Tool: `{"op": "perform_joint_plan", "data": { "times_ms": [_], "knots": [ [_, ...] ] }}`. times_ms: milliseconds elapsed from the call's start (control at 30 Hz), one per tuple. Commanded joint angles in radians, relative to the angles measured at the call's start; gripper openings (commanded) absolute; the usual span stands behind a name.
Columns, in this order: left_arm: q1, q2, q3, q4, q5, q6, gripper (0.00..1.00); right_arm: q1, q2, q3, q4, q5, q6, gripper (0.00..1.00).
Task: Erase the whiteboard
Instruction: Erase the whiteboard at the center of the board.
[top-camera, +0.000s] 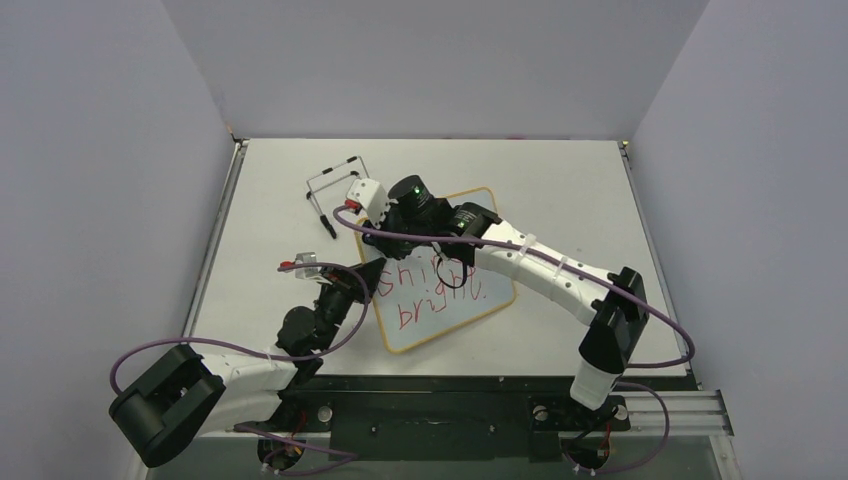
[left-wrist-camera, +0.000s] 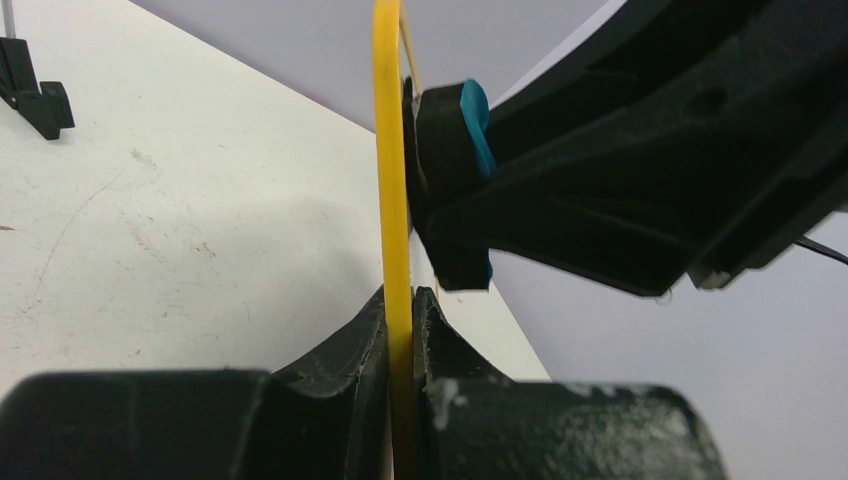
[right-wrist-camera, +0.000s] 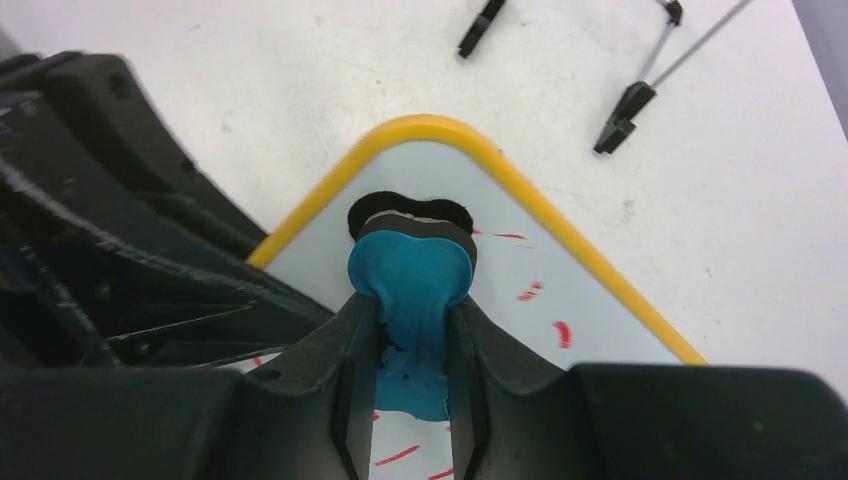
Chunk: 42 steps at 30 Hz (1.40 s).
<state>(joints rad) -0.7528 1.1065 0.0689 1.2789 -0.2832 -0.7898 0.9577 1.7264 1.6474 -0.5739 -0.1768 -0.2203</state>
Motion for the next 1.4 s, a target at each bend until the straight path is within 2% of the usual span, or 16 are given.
{"op": "perform_joint_plan", "data": {
  "times_ms": [0,167,267,367,467,567,733,833,900,1033,1167,1367],
  "knots": [
    [-0.012,-0.005,0.011,0.001,0.104,0.098,0.0,-0.088,0.014,0.031,0.073,0.091,0.1,0.0],
    [-0.011,0.001,0.014,0.003,0.105,0.095,0.0,-0.141,-0.018,-0.027,0.022,-0.065,-0.027,0.0],
    [-0.011,0.007,0.019,0.005,0.109,0.093,0.0,-0.131,-0.022,-0.042,-0.023,-0.197,-0.084,0.0],
    [-0.012,0.013,0.02,0.006,0.112,0.09,0.0,-0.088,-0.011,-0.032,-0.039,-0.248,-0.104,0.0],
    [-0.012,0.008,0.02,0.005,0.114,0.09,0.0,-0.057,0.004,-0.006,-0.031,-0.24,-0.076,0.0],
    [-0.011,-0.005,0.019,-0.01,0.112,0.09,0.0,-0.062,0.001,0.002,0.003,-0.141,0.0,0.0],
    [-0.011,-0.006,0.022,-0.018,0.11,0.093,0.0,-0.142,-0.024,-0.035,0.072,-0.022,0.073,0.0],
    [-0.011,0.002,0.028,-0.012,0.114,0.092,0.0,-0.18,-0.039,-0.077,0.076,-0.044,0.056,0.0],
    [-0.012,0.006,0.031,-0.01,0.116,0.092,0.0,-0.194,-0.048,-0.102,0.056,-0.121,0.007,0.0],
    [-0.011,0.012,0.036,-0.01,0.116,0.091,0.0,-0.151,-0.046,-0.119,-0.024,-0.244,-0.114,0.0],
    [-0.012,0.014,0.041,-0.011,0.117,0.09,0.0,-0.067,-0.032,-0.12,-0.07,-0.237,-0.202,0.0],
    [-0.012,-0.014,0.029,-0.027,0.11,0.091,0.0,-0.075,-0.053,-0.117,-0.002,-0.112,-0.104,0.0]
  ]
}}
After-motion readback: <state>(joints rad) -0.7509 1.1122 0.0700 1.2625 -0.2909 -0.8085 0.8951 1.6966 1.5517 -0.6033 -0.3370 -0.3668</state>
